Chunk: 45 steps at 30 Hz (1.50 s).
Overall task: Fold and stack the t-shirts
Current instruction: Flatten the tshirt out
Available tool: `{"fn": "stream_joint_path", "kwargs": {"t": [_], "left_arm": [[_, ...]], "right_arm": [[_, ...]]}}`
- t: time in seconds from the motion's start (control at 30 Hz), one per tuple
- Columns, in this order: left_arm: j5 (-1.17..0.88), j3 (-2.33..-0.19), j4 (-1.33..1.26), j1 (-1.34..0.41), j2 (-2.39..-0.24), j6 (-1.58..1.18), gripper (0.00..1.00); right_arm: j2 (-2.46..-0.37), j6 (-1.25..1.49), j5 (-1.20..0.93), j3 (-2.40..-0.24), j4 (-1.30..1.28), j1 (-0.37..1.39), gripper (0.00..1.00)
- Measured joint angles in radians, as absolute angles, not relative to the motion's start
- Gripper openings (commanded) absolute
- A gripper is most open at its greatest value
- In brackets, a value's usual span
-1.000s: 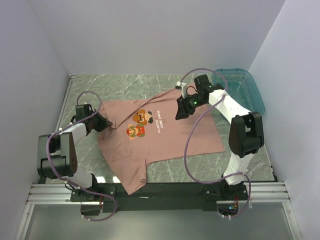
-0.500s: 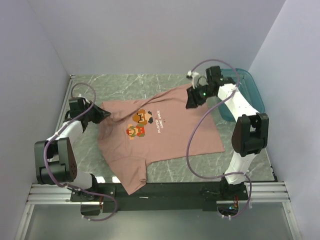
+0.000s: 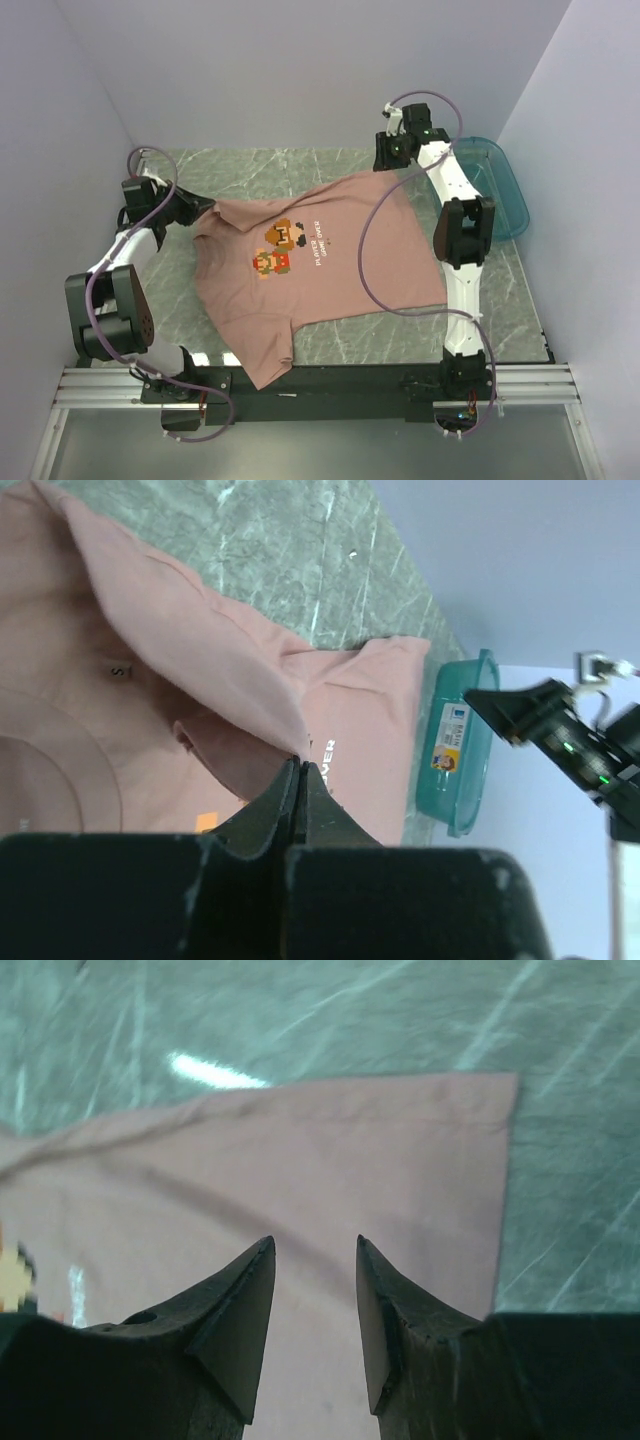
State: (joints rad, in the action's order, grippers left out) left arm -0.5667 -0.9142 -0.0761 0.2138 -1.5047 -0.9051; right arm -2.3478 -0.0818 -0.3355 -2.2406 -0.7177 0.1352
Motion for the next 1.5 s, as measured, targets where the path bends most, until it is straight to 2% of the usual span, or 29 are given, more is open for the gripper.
{"fn": "stream_joint_path", "kwargs": {"t": [0.17,0.5,0.6,0.97,1.4,1.47,1.5], "left_arm": [[-0.593,-0.944,-0.093,0.214,-1.55,-0.922,0.0],[-0.633,-0.966,-0.116,0.215,-1.572,-0.934,0.0],[-0.635,-0.966,-0.116,0.215,-1.572,-0.934,0.0],[-0.635,-0.943,-0.129,0.221,-1.571,-0.934,0.0],[-0.643,-0.902,-0.124,0.246,-1.509,-0.93,0.0],[-0.644,-0.901,-0.124,0.249,-1.505,-0.93,0.0],[-0.645,-0.898,-0.125,0.249,-1.502,-0.93,0.0]], "right_arm": [[-2.469,0.055,-0.301,-2.341,-0.677,0.08,0.51],[-2.557,0.148,-0.252,-2.474,-0.64,0.036,0.52],[-2.566,0.12,-0.25,-2.489,-0.645,0.037,0.56],[-2.567,-0.13,-0.204,-2.392,-0.785,0.058,0.56],[-2.568,-0.193,-0.146,-2.379,-0.871,0.091,0.52],[-2.568,-0.2,-0.147,-2.373,-0.883,0.091,0.49],[-2.568,-0.204,-0.147,-2.37,-0.892,0.091,0.44]]}}
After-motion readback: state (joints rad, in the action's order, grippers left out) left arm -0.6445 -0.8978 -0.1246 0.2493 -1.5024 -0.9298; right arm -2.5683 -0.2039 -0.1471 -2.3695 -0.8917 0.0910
